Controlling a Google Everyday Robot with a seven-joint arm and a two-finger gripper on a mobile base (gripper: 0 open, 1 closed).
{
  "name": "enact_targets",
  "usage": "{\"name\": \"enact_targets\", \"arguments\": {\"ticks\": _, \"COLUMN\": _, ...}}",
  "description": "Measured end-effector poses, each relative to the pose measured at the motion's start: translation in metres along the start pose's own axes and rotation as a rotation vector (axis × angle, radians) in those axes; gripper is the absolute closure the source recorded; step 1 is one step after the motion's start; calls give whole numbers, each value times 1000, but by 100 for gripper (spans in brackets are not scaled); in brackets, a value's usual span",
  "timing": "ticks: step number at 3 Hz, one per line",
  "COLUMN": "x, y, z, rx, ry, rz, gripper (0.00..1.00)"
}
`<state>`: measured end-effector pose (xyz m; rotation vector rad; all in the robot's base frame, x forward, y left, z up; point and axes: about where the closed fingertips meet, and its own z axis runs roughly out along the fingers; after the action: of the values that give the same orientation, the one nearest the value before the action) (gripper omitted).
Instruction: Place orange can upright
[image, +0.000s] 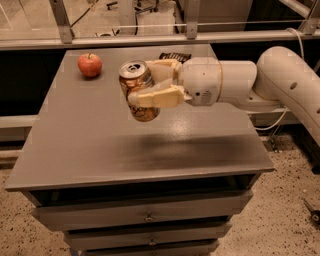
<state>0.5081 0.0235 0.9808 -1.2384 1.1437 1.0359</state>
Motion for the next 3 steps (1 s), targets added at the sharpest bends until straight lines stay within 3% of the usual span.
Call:
{"name": "enact_targets", "arguments": {"ticks": 2, "x": 44, "y": 11, "z": -27, "rx": -14, "ry": -42, "rz": 26, "gripper": 100}}
{"name": "enact_targets", "arguments": {"ticks": 3, "x": 66, "y": 4, "z": -34, "rx": -39, "ry": -45, "rz": 40, "gripper": 85}}
